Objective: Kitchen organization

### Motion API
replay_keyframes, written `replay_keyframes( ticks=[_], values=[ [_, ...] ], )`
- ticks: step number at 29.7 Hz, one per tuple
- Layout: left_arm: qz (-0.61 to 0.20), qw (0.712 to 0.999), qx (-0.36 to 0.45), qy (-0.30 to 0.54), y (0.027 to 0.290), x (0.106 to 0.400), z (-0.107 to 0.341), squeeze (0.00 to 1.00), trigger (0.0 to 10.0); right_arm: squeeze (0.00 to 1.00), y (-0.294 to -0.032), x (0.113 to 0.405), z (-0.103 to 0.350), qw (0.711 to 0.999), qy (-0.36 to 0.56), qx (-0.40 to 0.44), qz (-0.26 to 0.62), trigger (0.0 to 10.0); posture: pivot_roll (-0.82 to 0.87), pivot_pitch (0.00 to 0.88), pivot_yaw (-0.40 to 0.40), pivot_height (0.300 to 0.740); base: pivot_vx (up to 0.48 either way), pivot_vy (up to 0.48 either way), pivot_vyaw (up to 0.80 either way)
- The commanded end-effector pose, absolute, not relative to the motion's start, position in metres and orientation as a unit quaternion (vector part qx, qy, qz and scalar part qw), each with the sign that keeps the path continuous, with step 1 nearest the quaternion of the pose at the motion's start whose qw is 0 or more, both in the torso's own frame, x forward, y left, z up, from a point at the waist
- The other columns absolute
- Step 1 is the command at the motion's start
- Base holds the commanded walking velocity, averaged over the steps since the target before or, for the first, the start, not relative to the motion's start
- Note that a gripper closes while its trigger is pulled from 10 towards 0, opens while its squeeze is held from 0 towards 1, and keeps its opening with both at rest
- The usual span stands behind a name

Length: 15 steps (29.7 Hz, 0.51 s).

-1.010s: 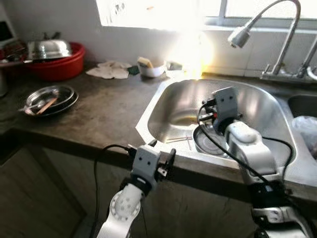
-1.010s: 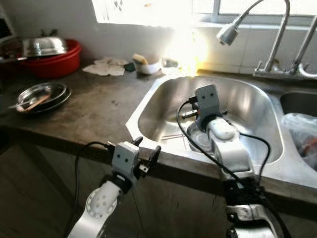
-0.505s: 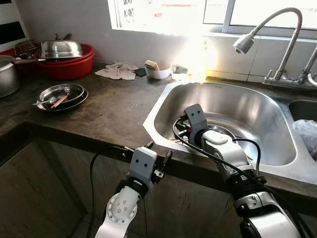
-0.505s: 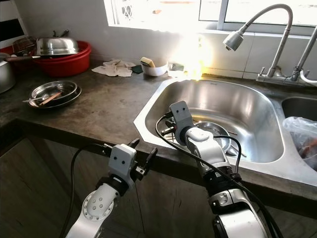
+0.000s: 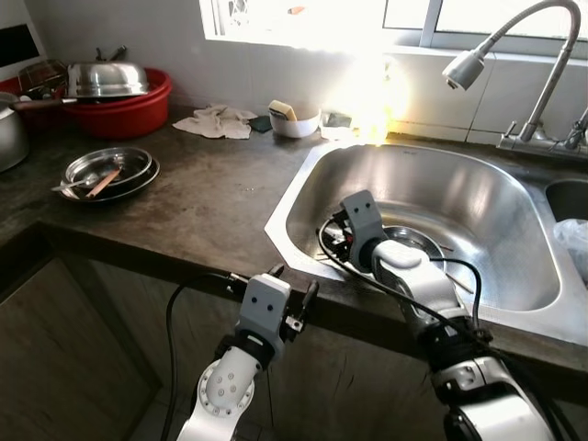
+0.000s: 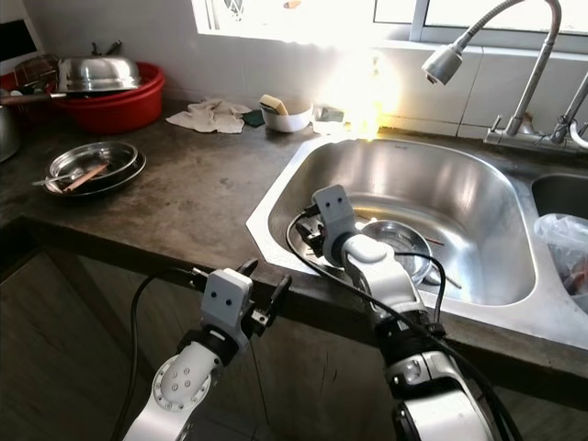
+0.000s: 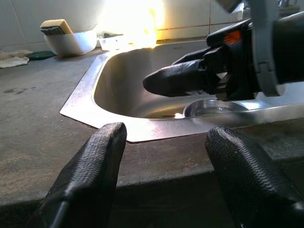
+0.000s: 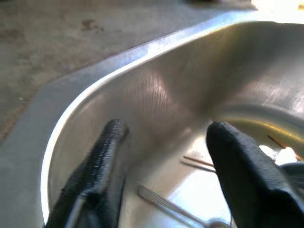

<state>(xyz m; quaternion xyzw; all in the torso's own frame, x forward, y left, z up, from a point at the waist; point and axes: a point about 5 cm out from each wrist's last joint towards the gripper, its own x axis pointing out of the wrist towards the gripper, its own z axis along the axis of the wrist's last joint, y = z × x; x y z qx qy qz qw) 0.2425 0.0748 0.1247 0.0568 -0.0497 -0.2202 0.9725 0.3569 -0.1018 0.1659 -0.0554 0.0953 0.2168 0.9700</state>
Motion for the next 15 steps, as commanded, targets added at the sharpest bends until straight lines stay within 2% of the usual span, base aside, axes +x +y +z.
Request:
replay_keyframes(
  ticks=[1,2,3,7,10,15],
  values=[
    [-0.220,0.972,0.062,-0.056,0.073,0.243,0.129,0.00,10.0,1.00,-0.105,0.355,0.179,0.975,0.064,-0.041,0.207,10.0,0.12,0.000,-0.034,0.740,0.000,0.000,0.00],
    [-0.220,0.972,0.062,-0.056,0.073,0.243,0.129,0.00,10.0,1.00,-0.106,0.353,0.181,0.977,0.056,-0.036,0.203,10.0,0.12,0.000,-0.034,0.740,0.000,0.000,0.00],
    [-0.220,0.972,0.062,-0.056,0.074,0.244,0.130,0.00,10.0,0.00,-0.107,0.351,0.186,0.980,0.034,-0.034,0.194,10.0,0.12,0.000,-0.034,0.740,0.000,0.000,0.00],
    [-0.217,0.973,0.064,-0.055,0.075,0.243,0.129,0.00,10.0,0.00,-0.117,0.333,0.206,0.986,-0.056,-0.033,0.151,10.0,0.11,0.000,-0.031,0.740,0.000,0.000,0.00],
    [-0.216,0.973,0.064,-0.055,0.075,0.243,0.129,0.00,10.0,0.00,-0.121,0.325,0.211,0.987,-0.084,-0.035,0.133,10.0,0.11,0.000,-0.032,0.740,0.000,0.000,0.00],
    [-0.212,0.973,0.065,-0.056,0.078,0.243,0.130,0.00,10.0,0.00,-0.132,0.296,0.218,0.986,-0.136,-0.047,0.089,10.0,0.10,0.000,-0.029,0.740,0.000,0.000,0.00]
  ],
)
